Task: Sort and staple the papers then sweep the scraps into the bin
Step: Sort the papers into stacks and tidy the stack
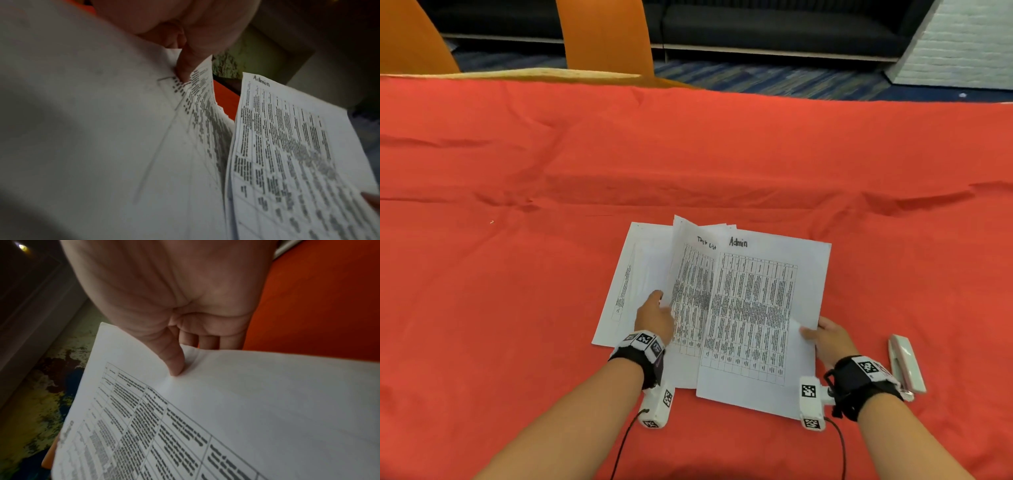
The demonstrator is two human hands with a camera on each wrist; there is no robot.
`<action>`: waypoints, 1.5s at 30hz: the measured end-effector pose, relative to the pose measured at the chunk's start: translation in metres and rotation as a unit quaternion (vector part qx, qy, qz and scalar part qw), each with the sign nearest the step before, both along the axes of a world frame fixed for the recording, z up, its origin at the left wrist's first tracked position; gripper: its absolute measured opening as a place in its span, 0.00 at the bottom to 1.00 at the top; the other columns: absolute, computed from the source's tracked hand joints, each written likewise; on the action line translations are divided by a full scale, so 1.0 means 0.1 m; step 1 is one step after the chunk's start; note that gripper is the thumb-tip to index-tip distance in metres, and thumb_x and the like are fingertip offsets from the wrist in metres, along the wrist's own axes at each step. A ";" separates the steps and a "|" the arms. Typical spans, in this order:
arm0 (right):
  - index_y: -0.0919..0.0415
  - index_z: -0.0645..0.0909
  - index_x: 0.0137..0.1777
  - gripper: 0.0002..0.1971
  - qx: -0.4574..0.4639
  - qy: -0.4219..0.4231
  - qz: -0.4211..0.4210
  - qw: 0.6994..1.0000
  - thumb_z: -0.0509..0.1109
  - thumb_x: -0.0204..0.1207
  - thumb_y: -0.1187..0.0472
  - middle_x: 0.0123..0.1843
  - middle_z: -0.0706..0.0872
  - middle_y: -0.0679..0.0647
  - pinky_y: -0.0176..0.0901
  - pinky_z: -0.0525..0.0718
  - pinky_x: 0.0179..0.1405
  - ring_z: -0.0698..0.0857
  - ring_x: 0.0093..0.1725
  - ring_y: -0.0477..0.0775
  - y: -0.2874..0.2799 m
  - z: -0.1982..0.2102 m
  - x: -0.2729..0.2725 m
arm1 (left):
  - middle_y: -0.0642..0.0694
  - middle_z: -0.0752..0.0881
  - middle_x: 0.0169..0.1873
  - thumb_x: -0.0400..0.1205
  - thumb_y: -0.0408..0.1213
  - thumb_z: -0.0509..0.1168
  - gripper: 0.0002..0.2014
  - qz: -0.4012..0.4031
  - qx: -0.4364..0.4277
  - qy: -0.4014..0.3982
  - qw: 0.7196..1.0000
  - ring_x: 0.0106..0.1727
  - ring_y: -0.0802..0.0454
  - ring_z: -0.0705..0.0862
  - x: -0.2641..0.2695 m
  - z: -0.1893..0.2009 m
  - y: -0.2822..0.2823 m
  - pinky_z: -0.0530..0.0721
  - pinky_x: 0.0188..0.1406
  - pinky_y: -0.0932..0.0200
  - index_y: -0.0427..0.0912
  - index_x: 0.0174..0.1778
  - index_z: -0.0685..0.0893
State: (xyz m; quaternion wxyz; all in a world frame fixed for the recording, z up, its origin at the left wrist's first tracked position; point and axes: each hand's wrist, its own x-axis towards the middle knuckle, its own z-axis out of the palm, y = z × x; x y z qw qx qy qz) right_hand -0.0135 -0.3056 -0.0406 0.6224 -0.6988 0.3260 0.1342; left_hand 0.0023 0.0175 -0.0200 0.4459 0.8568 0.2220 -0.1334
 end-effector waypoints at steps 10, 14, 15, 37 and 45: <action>0.59 0.79 0.57 0.09 -0.002 -0.007 0.080 0.997 0.61 0.81 0.69 0.60 0.87 0.62 0.67 0.81 0.65 0.86 0.59 0.65 0.35 0.21 0.17 | 0.54 0.88 0.50 0.84 0.30 0.62 0.11 -0.020 -0.198 -0.051 0.979 0.42 0.70 0.86 -0.15 0.22 -0.09 0.84 0.42 0.76 0.43 0.60 0.82; 0.56 0.67 0.64 0.16 -0.014 -0.019 0.077 0.997 0.66 0.79 0.66 0.57 0.84 0.57 0.65 0.84 0.60 0.86 0.56 0.62 0.40 0.28 0.18 | 0.50 0.89 0.51 0.84 0.32 0.61 0.10 -0.025 -0.225 -0.057 0.972 0.53 0.53 0.88 -0.15 0.24 -0.16 0.86 0.49 0.64 0.49 0.57 0.82; 0.57 0.66 0.65 0.19 -0.001 -0.020 0.071 0.997 0.68 0.78 0.67 0.56 0.84 0.57 0.65 0.84 0.59 0.86 0.55 0.62 0.38 0.28 0.17 | 0.49 0.88 0.53 0.84 0.33 0.61 0.10 -0.033 -0.225 -0.054 0.972 0.55 0.50 0.87 -0.14 0.22 -0.17 0.85 0.51 0.62 0.51 0.58 0.81; 0.68 0.81 0.62 0.20 0.023 -0.010 -0.039 0.999 0.70 0.70 0.80 0.61 0.86 0.67 0.68 0.78 0.66 0.85 0.60 0.69 -0.22 0.00 -0.15 | 0.37 0.69 0.67 0.70 0.37 0.78 0.39 -0.005 0.107 0.085 0.991 0.67 0.38 0.74 -0.09 -0.26 0.03 0.78 0.62 0.50 0.37 0.72 0.62; 0.70 0.77 0.68 0.24 0.034 -0.009 -0.065 0.997 0.69 0.71 0.81 0.62 0.85 0.67 0.67 0.77 0.68 0.84 0.61 0.70 -0.32 0.01 -0.21 | 0.35 0.78 0.63 0.85 0.35 0.55 0.24 -0.041 0.122 0.076 0.989 0.61 0.38 0.80 -0.03 -0.20 0.04 0.81 0.56 0.49 0.35 0.77 0.61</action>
